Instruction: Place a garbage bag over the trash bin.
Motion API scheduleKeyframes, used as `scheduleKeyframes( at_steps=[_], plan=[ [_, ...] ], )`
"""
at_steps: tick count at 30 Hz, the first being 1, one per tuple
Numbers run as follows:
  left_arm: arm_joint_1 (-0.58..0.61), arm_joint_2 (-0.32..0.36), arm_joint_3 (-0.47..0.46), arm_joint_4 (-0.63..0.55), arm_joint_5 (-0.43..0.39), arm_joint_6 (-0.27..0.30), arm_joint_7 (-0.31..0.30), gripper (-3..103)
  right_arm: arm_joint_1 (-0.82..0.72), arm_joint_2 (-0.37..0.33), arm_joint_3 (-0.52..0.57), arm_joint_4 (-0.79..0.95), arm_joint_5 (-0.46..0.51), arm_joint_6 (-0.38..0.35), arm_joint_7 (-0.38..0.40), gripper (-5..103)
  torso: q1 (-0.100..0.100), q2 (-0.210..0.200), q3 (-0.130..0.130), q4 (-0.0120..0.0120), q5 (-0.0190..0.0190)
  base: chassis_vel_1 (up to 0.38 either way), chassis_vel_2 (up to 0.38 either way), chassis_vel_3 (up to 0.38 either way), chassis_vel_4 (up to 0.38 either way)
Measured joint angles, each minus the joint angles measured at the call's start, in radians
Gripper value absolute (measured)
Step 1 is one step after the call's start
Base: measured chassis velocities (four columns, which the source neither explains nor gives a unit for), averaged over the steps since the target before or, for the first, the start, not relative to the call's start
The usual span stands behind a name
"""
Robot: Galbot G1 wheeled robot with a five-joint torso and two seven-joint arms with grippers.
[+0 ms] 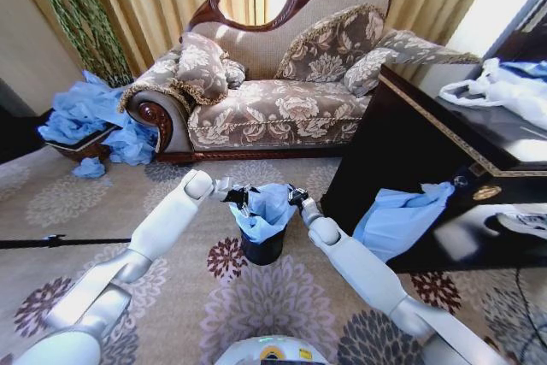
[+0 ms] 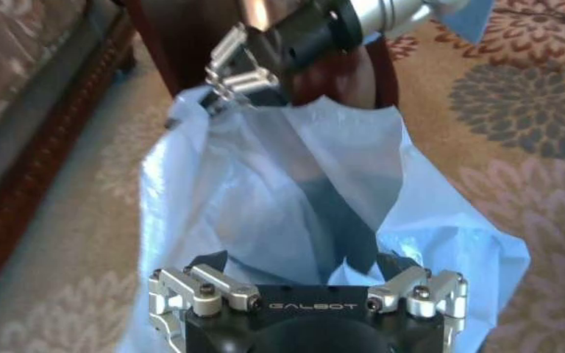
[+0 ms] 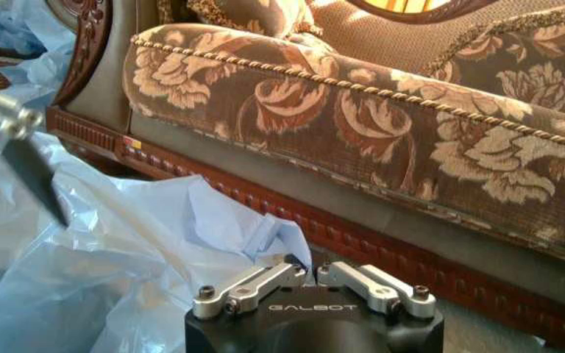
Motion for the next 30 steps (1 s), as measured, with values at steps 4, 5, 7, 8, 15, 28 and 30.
scheduleKeyframes(
  at_steps=[4,5,7,8,15,28,30],
  plan=[
    [0.034,0.014,-0.009,-0.013,-0.007,0.0,0.009,100,0.003,0.0,0.0,-0.001,0.002,-0.001,0.002,0,0.0,0.0,0.0,0.0001,0.0,0.0,0.0,0.0,0.0],
    [0.043,0.021,-0.011,-0.022,-0.012,0.002,0.01,100,0.003,-0.001,0.0,-0.001,0.002,-0.001,0.002,0,0.0,0.0,0.0,0.0003,-0.0001,0.0,0.0,0.0,0.0],
    [0.058,0.033,-0.015,-0.037,-0.017,0.004,0.012,100,0.003,-0.001,0.001,-0.001,0.002,-0.001,0.002,0,0.0,0.0,0.0,0.0004,-0.0001,0.0,0.0,0.0,0.0],
    [0.07,0.043,-0.018,-0.049,-0.022,0.006,0.014,100,0.001,-0.001,0.002,-0.001,0.001,-0.001,0.003,0,0.0,0.0,0.0,0.0004,-0.0001,0.0,0.0,0.0,0.0],
    [0.105,0.072,-0.036,-0.095,-0.042,0.014,0.015,100,-0.006,0.008,-0.001,-0.001,-0.003,-0.003,0.011,0,0.0,0.0,0.0,0.0002,-0.0001,0.0,0.0,0.0,0.0],
    [0.187,0.145,-0.111,-0.173,-0.08,0.013,0.021,100,0.002,0.018,-0.022,-0.002,-0.003,-0.022,0.035,0,0.0,0.0,0.0,0.0002,-0.0001,0.0,0.0,0.0,0.0],
    [0.209,0.162,-0.129,-0.189,-0.089,0.013,0.022,100,0.002,0.022,-0.024,-0.001,-0.003,-0.024,0.04,0,0.0,0.0,0.0,0.0002,-0.0002,0.0,0.0,0.0,0.0]
  ],
)
